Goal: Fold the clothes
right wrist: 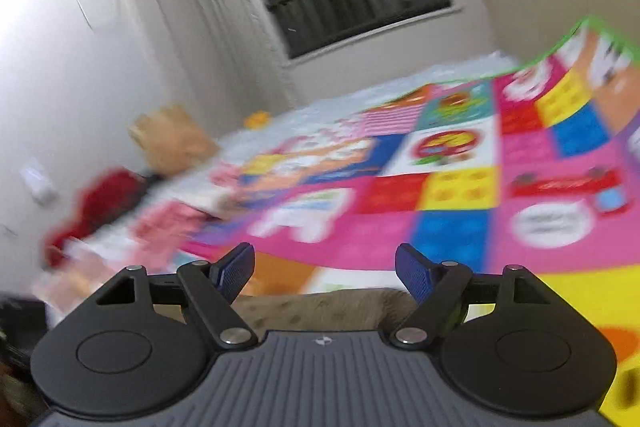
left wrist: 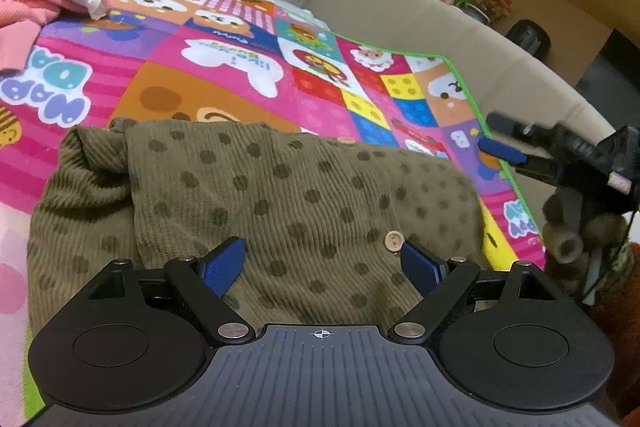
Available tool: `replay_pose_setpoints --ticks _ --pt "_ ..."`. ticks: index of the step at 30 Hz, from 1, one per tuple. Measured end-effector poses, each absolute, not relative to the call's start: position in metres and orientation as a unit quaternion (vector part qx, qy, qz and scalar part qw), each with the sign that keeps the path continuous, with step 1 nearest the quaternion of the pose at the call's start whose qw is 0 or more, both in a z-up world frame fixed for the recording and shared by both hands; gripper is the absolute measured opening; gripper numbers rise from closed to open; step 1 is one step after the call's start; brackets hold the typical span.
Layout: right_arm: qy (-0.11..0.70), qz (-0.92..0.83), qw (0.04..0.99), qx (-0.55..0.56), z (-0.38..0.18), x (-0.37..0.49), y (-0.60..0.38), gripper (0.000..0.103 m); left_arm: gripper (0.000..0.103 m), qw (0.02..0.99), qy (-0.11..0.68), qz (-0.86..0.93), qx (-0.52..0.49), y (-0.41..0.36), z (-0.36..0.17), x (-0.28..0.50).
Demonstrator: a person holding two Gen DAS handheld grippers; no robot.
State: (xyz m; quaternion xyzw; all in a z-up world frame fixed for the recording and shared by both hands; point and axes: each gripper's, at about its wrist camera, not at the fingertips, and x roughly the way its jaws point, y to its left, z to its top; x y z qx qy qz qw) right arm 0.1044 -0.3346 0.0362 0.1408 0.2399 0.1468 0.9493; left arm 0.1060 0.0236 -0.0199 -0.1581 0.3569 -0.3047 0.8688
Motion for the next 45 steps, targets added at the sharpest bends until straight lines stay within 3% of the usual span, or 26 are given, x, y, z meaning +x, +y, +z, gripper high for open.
replay_pose_setpoints --ticks 5,11,18,21,25,31,40,45 --pt "0.254 0.152 0.951 0.093 0.024 0.104 -0.317 0.084 0.095 0.866 0.360 -0.309 -0.158 0.022 -0.019 0.107" --pt "0.307 0.112 0.941 -0.085 -0.030 0.112 -0.282 0.089 0.095 0.873 0.358 -0.293 -0.153 0.029 -0.013 0.104" --pt "0.293 0.109 0.947 -0.070 -0.025 0.096 -0.302 0.093 0.095 0.903 0.352 -0.200 -0.140 0.063 0.004 0.104" --pt "0.280 0.106 0.952 -0.065 -0.013 0.091 -0.312 0.103 0.097 0.899 0.332 -0.224 -0.178 0.071 0.019 0.094" --pt "0.291 0.096 0.947 -0.097 -0.020 0.100 -0.310 0.103 0.100 0.881 0.316 -0.287 -0.203 0.051 0.026 0.082" --pt "0.314 0.087 0.937 -0.123 -0.045 0.114 -0.302 0.103 0.100 0.874 0.389 -0.256 -0.137 0.006 -0.020 0.100" --pt "0.259 0.055 0.960 -0.093 -0.013 0.110 -0.313 0.103 0.100 0.884 0.374 -0.264 -0.093 -0.003 -0.022 0.095" --pt "0.304 0.037 0.943 -0.134 -0.036 0.138 -0.311 0.103 0.100 0.885 0.371 -0.266 -0.094 0.001 -0.024 0.088"
